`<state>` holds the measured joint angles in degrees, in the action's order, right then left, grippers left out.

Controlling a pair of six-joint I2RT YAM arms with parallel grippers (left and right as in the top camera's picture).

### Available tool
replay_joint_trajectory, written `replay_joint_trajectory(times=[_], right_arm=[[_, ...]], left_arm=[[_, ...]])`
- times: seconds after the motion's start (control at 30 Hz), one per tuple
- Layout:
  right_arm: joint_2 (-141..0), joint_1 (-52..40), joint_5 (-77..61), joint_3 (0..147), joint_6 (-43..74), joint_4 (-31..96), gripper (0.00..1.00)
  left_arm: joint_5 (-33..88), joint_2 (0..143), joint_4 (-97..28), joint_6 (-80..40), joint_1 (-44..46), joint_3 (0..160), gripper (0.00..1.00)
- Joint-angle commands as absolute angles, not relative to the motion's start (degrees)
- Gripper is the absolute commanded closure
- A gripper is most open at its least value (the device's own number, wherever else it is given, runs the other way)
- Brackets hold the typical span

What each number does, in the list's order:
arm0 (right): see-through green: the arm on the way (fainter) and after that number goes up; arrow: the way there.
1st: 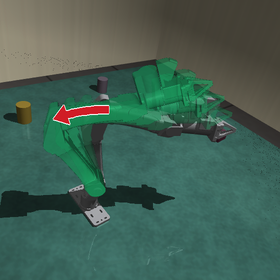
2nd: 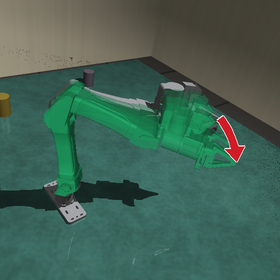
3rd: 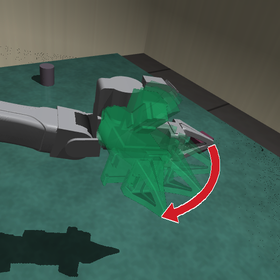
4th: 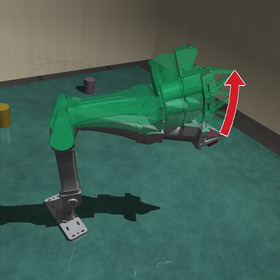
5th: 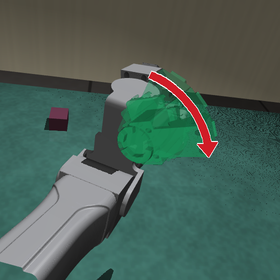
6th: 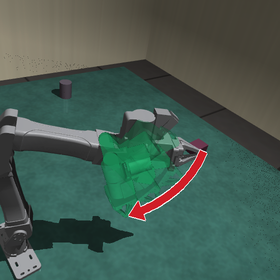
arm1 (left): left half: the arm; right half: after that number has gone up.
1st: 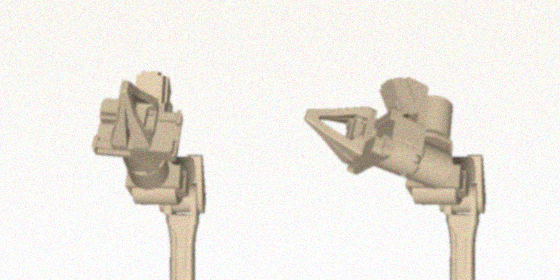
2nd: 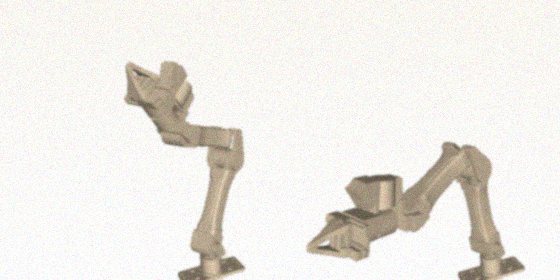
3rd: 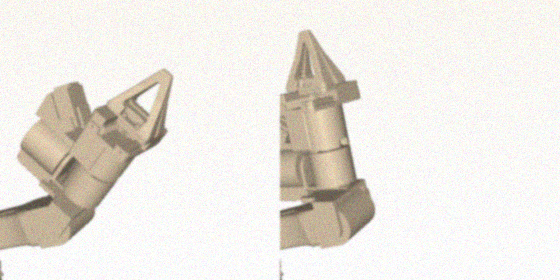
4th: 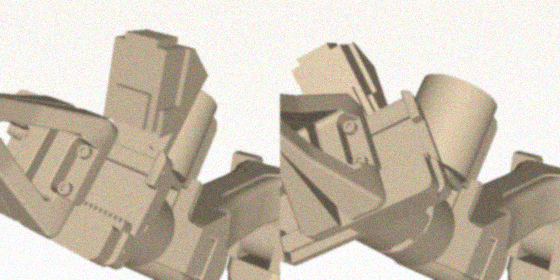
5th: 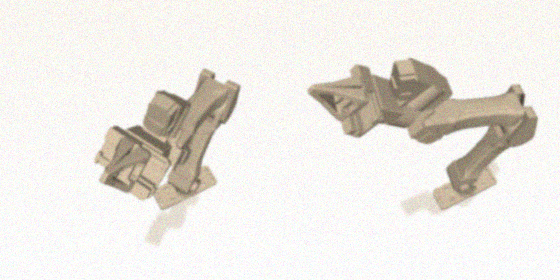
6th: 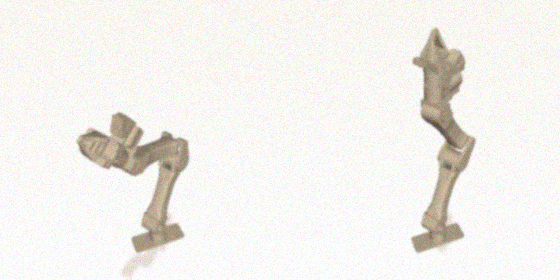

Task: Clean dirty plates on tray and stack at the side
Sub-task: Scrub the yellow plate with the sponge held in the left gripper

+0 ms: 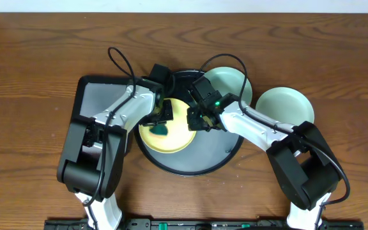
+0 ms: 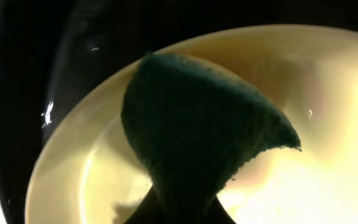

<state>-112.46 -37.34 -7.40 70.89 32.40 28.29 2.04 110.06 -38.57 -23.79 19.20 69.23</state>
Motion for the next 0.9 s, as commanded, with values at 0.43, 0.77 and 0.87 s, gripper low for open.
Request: replay_joint_trajectory(times=[0.43, 0.77, 0.87], right_arm=[[-113.5, -36.7, -6.7, 71.4, 32.1, 28.5, 0.99], [-113.5, -36.7, -6.7, 71.4, 32.1, 28.5, 0.99], [-113.5, -36.7, -6.7, 71.4, 32.1, 28.5, 0.99]], left_arm=[[26.3, 112.7, -41.4, -8.6, 18.3, 69.0, 0.93], [-1.4, 112.7, -42.7, -23.0, 14.2, 71.5, 0.93], [-1.8, 112.7, -45.5, -23.9, 14.1, 71.5, 0.93]])
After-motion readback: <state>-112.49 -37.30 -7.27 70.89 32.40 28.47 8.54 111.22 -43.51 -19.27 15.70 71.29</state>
